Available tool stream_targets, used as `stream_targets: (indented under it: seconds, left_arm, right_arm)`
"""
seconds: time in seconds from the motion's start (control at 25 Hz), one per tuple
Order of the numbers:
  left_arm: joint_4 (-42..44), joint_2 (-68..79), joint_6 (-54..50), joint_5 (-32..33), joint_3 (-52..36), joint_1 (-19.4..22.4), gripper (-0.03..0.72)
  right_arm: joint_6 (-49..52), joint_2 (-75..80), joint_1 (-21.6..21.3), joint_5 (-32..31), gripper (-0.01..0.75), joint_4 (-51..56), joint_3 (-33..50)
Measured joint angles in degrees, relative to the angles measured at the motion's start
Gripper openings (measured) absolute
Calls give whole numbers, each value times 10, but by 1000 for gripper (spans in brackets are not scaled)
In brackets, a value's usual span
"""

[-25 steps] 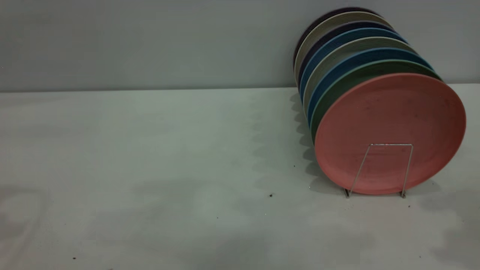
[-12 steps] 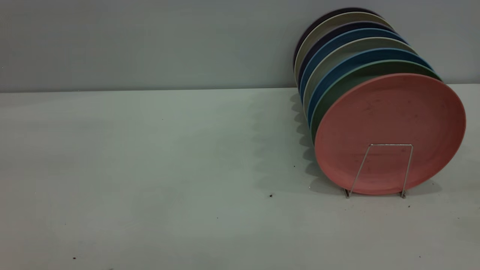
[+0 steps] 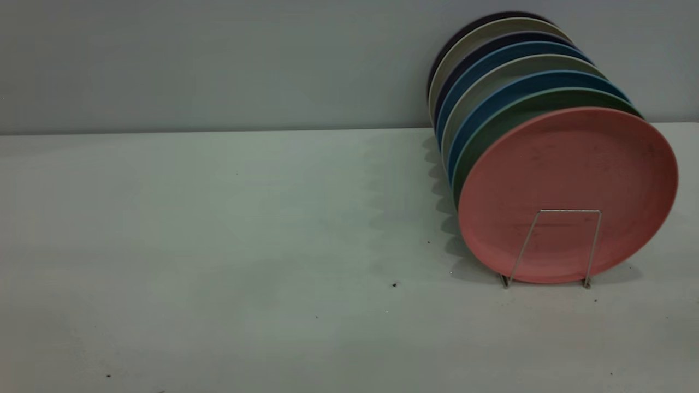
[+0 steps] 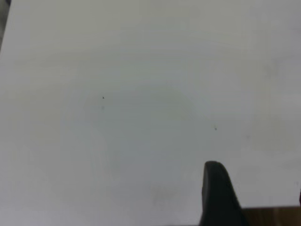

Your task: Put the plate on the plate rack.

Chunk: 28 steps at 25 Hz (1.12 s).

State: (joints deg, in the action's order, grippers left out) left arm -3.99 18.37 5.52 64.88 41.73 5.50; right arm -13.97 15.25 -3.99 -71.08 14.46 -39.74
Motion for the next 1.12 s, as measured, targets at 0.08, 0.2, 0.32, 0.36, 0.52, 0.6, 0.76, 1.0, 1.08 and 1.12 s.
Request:
stream_targets:
  seconds: [0.08, 0.2, 0.32, 0.36, 0.52, 0.6, 0.76, 1.0, 1.08, 1.12]
  left_arm:
    - [12, -23, -5, 15, -14, -18, 449]
    - [31, -56, -10, 16, -28, -38, 449]
    - [48, -92, -26, 16, -46, -50, 449]
    - [52, -105, -33, 16, -53, -52, 449]
    - [55, -148, -52, 16, -86, -52, 449]
    - [55, -165, -55, 16, -106, -52, 449]
    - [55, -179, -55, 15, -129, -52, 449]
    - [53, -180, -55, 3, -139, -52, 449]
    - [53, -180, -55, 3, -139, -52, 449]
    - [53, -180, -55, 3, -139, -52, 449]
  right_arm:
    - [2, -26, 0, 0, 417, 1, 29]
    - [-4, -48, 8, 0, 417, 1, 70]
    - [-24, -63, 32, 0, 417, -2, 93]
    - [-26, -68, 40, 0, 417, -3, 95]
    - [-27, -90, 56, 0, 417, -18, 98]
    - [-28, -92, 57, 0, 417, -43, 98]
    - [-15, -92, 57, 32, 417, -62, 114]
    - [-13, -102, 57, 53, 417, -60, 122]
    - [-12, -113, 57, 53, 417, -62, 122]
    - [-11, -119, 57, 53, 417, -62, 122]
